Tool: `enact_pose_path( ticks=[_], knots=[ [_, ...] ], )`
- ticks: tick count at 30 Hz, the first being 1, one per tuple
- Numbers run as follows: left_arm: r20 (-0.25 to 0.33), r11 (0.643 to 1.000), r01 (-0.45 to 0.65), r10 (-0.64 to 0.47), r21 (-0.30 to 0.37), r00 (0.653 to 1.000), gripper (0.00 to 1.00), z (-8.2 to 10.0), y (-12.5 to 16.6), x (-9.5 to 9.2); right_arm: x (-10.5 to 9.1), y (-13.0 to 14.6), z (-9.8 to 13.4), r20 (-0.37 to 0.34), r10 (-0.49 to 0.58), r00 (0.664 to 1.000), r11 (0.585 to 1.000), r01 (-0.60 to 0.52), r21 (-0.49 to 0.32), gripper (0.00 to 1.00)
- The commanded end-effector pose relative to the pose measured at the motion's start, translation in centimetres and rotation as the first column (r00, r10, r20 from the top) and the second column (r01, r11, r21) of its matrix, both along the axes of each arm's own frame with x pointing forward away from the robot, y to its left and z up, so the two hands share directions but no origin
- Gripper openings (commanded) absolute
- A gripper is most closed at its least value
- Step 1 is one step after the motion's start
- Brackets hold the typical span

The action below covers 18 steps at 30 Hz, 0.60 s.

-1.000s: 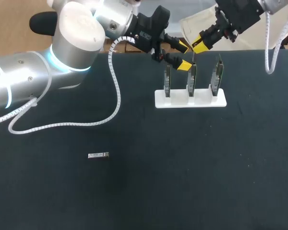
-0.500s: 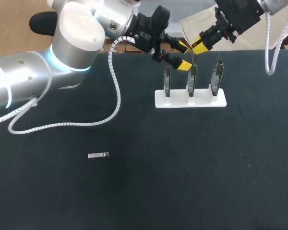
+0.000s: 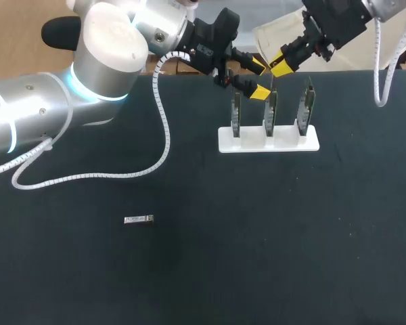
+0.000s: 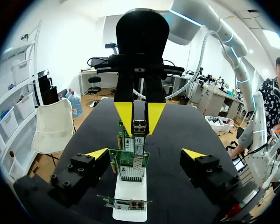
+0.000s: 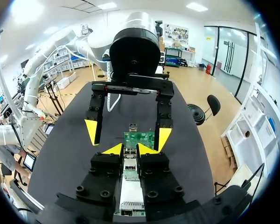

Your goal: Pick up the optical module with the left hand, and insert it into the network port with the right hand.

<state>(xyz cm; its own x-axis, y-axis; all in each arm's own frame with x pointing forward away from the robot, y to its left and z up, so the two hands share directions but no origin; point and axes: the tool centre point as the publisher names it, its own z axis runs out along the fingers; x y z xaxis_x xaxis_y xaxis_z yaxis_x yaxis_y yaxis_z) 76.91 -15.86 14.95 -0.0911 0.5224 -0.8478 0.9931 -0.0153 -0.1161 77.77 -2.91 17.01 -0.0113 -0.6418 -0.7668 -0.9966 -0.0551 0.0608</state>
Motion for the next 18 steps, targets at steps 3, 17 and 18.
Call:
enact_pose_path(
  ticks=[3,17,18],
  knots=[
    [-0.003,1.000,0.004,-0.004,0.004,1.000,1.00,0.04,-0.09,0.24,-0.41,-0.15,0.10,0.009,-0.009,1.000,1.000,0.009,0.000,0.00],
    [-0.003,1.000,0.004,-0.004,0.004,1.000,1.00,0.04,-0.09,0.24,-0.19,-0.09,-0.50,-0.002,-0.010,1.000,1.000,0.009,-0.006,0.00],
    [-0.003,1.000,0.004,-0.004,0.004,1.000,1.00,0.04,-0.09,0.24,-0.20,-0.12,-0.56,-0.004,-0.009,1.000,1.000,0.009,-0.008,0.00]
  ],
)
